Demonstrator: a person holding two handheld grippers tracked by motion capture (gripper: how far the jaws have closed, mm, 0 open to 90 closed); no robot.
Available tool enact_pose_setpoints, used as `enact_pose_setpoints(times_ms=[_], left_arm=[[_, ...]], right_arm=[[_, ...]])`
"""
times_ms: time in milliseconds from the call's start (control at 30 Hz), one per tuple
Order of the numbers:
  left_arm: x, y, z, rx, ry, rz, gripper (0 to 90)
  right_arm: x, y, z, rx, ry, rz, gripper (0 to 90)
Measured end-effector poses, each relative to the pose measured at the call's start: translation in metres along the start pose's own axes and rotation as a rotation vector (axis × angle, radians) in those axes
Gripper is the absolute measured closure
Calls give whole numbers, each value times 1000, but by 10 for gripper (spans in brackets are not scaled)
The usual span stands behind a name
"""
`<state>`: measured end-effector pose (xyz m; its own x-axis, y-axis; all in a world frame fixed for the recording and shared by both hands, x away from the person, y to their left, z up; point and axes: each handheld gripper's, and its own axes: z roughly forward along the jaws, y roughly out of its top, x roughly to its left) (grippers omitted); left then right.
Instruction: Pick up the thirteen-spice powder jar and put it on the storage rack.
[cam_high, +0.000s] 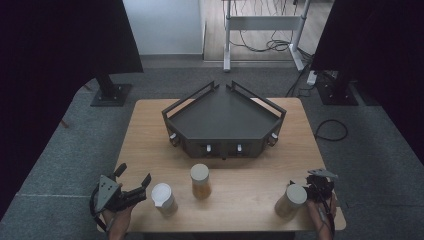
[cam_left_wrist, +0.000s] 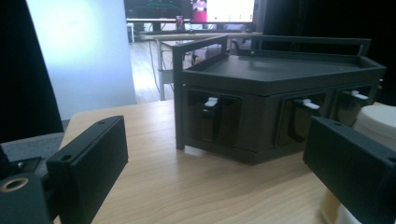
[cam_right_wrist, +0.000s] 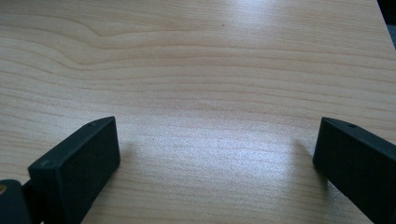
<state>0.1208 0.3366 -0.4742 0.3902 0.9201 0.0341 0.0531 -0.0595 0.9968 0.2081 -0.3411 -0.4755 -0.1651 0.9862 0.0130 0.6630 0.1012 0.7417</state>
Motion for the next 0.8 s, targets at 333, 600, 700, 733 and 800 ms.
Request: enact_pose_setpoints(times_ms=[333,600,700,733,800], left_arm=[[-9,3,2,2,-48,11,62],[-15,5,2,-1,-81,22,62],[-17,5,2,0,-93,24,63],[-19,6,2,0,-99,26,62],[-19,6,2,0,-102,28,62]], right_arm=[[0,0,0,0,1,-1,0],[-1,0,0,0,2,-2,0],[-1,0,0,0,2,-2,0],[-1,0,0,0,2,-2,0],[-1,0,0,0,3,-2,0]])
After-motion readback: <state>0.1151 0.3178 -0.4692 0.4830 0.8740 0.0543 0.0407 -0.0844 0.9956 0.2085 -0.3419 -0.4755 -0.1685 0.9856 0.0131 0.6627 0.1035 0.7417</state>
